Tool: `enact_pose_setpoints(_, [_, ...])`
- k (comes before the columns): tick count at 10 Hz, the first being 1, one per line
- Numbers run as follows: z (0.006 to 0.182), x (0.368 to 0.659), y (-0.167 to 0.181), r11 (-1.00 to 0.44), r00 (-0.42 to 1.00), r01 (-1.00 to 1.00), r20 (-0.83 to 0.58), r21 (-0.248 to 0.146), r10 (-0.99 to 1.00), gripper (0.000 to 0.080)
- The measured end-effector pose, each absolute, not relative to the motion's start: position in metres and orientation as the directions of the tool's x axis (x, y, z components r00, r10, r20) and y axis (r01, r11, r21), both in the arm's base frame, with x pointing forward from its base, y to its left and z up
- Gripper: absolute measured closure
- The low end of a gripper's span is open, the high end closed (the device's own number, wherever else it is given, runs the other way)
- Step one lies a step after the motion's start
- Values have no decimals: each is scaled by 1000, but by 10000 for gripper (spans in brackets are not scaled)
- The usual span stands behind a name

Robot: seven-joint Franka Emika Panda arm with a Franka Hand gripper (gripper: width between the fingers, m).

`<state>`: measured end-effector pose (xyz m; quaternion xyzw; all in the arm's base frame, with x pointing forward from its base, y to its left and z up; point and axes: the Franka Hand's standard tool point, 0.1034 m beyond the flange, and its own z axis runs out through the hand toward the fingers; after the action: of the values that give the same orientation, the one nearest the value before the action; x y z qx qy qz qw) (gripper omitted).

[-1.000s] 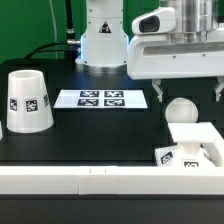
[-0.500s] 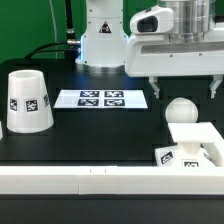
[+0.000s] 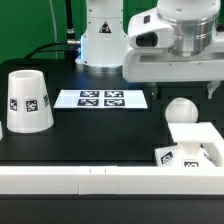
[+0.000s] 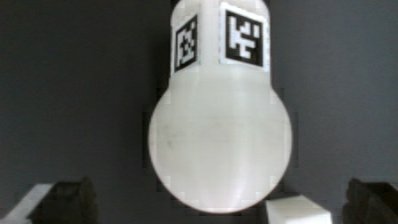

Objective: Assemble lamp

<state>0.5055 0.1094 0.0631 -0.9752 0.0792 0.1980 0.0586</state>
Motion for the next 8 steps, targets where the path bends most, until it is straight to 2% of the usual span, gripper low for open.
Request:
enact_pose_setpoints(3, [60,499,106,-982,806,-179,-582,-68,-106,101])
enact_pose_setpoints(5, [50,495,103,-981,751,-183,-653,-61,-100,101])
enact_pose_setpoints(6, [51,488,104,-982,706,-180,-703,-59,-87,101])
enact_pose_setpoints(8, [46,489,114,-980,664,-184,-744,-74,-69,101])
